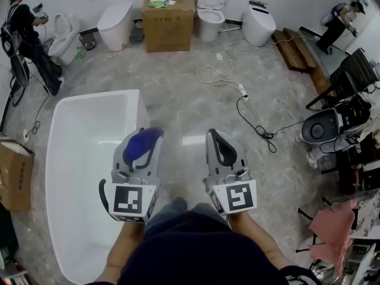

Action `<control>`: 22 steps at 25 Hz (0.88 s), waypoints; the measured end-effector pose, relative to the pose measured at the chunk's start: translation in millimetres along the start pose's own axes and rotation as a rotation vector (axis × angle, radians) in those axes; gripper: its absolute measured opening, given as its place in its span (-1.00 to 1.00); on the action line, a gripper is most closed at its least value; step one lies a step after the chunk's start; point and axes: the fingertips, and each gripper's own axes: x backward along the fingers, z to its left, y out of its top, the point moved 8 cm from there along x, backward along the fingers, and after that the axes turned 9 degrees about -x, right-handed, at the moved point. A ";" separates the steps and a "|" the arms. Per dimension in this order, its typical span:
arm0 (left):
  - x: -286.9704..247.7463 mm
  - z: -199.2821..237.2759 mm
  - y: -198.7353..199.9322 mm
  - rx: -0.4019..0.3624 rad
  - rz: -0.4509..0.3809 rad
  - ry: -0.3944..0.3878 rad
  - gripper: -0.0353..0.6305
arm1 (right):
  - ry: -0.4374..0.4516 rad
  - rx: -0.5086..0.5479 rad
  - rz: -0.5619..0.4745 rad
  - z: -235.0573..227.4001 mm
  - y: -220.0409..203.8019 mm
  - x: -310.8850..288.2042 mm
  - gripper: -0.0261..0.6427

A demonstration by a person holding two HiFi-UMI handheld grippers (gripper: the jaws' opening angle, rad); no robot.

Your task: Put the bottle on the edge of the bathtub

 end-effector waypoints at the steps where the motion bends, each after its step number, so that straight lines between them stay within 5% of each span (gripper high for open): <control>1: -6.0 4.6 -2.4 -0.001 -0.002 -0.004 -0.43 | 0.000 0.003 0.001 -0.7 -1.3 -6.5 -0.88; 11: -55.9 41.5 -16.1 0.000 0.051 0.008 -0.43 | -0.001 0.013 0.031 -19.7 -10.9 -60.9 -0.88; 22: -167.0 69.7 -10.4 0.006 0.062 0.034 -0.43 | 0.065 0.004 0.035 -90.3 -16.2 -169.3 -0.88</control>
